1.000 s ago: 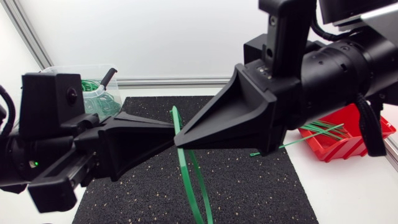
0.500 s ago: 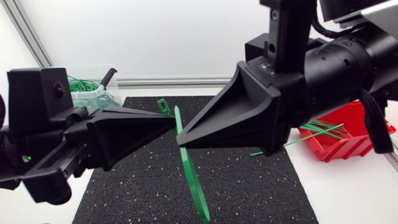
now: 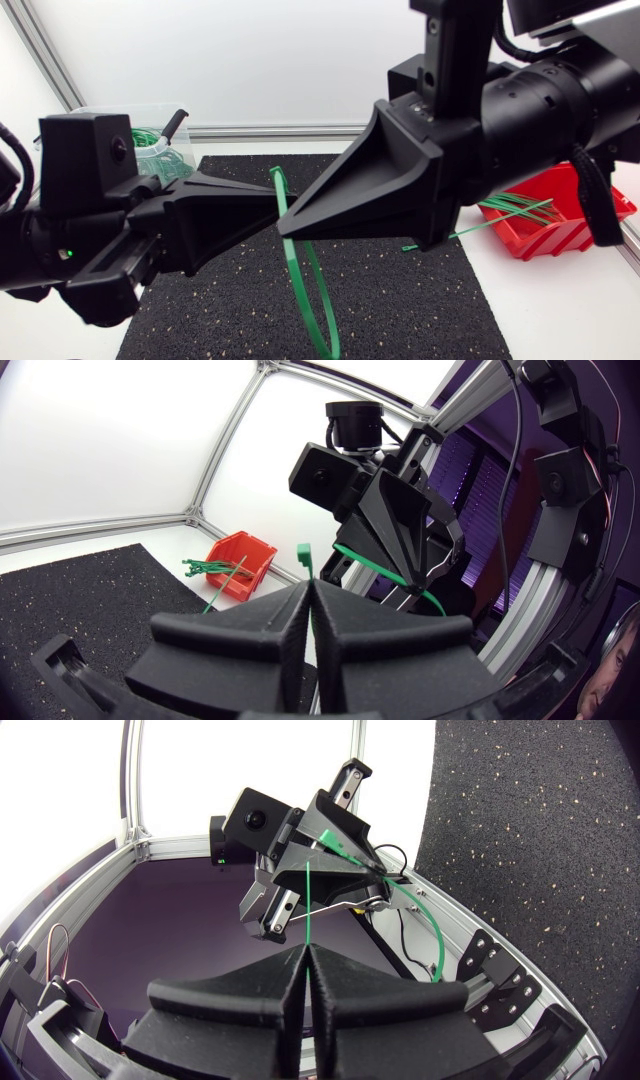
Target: Take a green cable tie from the red box, thread the tail through the head to close it, then place it in the transparent bin on the left.
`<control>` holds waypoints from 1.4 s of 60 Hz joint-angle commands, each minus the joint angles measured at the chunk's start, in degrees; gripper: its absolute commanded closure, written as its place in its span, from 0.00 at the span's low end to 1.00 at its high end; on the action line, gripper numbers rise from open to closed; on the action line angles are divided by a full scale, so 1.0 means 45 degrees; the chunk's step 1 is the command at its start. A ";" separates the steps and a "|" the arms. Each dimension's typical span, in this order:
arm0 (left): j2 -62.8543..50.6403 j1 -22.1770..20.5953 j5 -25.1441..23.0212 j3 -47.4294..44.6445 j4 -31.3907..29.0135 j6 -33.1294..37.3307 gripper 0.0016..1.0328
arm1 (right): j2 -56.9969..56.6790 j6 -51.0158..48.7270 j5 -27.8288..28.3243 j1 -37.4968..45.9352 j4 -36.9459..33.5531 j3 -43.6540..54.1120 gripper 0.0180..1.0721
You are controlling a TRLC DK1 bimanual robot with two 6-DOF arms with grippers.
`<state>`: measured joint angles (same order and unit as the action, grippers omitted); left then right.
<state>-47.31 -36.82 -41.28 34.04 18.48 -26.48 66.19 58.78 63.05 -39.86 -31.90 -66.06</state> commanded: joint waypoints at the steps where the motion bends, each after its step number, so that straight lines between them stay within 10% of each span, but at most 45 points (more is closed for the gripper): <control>1: -0.0190 -0.0158 -0.0046 -0.0163 0.0288 0.0220 0.96 | 0.0329 0.0296 0.0111 -0.0167 0.0097 0.0130 0.95; 84: 0.0767 -0.1037 0.0579 -0.0319 -0.0200 0.0142 0.96 | -0.0218 0.0238 -0.0006 0.0419 0.0605 0.0852 0.95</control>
<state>-45.95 -40.25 -38.59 34.00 17.52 -26.50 65.19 58.76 63.26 -38.74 -29.80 -63.64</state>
